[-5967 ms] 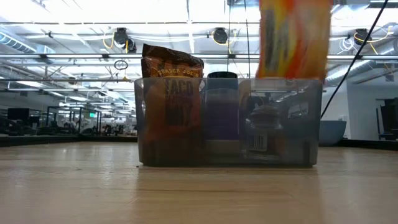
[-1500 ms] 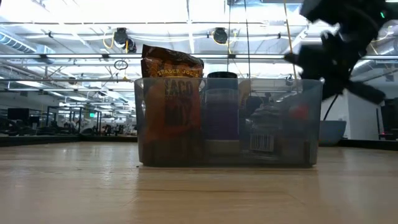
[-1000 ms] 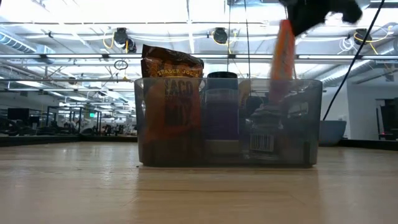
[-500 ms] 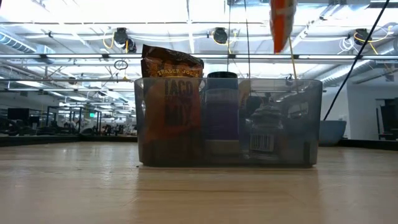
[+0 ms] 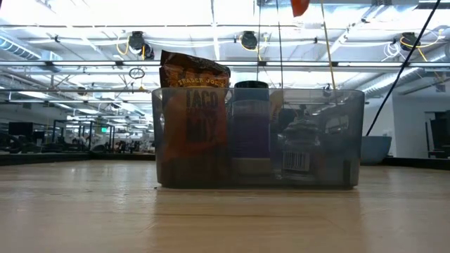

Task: Pick & Place Food Item
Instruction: Put the orange noodle pack into the top black bin

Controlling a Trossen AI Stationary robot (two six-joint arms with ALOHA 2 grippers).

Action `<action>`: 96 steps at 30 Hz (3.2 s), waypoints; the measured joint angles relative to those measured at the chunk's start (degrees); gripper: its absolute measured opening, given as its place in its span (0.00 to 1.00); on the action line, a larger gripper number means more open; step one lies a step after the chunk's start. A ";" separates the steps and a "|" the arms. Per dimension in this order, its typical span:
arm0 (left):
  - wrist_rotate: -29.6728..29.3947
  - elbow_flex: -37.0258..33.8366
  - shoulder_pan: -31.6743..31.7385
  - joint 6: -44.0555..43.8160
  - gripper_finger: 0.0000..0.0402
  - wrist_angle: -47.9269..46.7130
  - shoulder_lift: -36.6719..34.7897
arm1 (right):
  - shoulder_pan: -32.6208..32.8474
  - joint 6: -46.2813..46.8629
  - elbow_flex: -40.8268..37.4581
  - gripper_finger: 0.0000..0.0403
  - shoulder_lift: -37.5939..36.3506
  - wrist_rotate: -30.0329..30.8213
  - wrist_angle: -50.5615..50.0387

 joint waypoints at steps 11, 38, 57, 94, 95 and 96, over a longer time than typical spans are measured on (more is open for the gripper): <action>-1.11 -0.07 -0.92 -0.81 0.49 4.88 1.55 | -5.80 14.06 0.01 0.00 3.55 -7.13 0.76; -9.16 0.00 -2.19 5.16 0.49 -0.71 3.67 | -10.32 14.23 -0.01 0.00 8.70 -14.64 10.30; -7.19 0.02 -1.73 6.67 0.07 -2.87 3.67 | -10.32 14.06 -0.01 0.00 8.70 -16.10 10.24; -3.17 0.02 3.20 5.02 0.01 -4.36 2.46 | -15.14 4.89 -0.02 0.54 4.58 -15.73 3.25; -3.17 0.02 3.42 5.01 0.01 -4.20 2.37 | -15.13 3.79 -0.05 0.54 4.45 -14.40 2.34; -3.16 0.04 3.67 5.03 0.01 -3.97 2.23 | -15.13 2.64 -0.02 0.54 4.27 -12.91 2.05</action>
